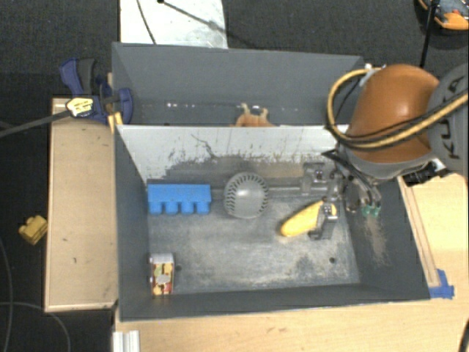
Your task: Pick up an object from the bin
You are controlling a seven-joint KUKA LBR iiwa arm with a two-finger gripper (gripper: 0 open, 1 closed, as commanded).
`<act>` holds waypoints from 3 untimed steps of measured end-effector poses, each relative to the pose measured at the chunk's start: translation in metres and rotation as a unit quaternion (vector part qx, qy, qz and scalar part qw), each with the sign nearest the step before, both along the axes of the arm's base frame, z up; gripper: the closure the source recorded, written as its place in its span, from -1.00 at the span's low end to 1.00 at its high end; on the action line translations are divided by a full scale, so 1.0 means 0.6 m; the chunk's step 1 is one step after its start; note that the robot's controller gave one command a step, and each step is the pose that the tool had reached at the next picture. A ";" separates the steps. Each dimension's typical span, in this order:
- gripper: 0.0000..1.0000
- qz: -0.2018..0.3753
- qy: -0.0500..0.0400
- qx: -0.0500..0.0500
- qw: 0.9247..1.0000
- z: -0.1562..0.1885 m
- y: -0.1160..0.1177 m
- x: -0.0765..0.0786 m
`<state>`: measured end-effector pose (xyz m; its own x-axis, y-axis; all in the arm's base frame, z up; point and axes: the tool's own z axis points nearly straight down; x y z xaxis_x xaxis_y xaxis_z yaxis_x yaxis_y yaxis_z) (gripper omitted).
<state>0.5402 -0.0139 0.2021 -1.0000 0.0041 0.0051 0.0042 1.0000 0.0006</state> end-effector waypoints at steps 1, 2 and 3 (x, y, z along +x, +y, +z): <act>-1.00 0.000 -0.004 0.000 1.000 0.008 0.000 0.003; -1.00 0.053 -0.008 0.000 0.999 -0.047 -0.050 0.027; -1.00 0.084 -0.002 0.000 0.996 -0.074 -0.100 0.037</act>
Offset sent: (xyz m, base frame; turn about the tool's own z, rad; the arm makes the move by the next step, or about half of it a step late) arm 0.0236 -0.0587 -0.0624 -0.1752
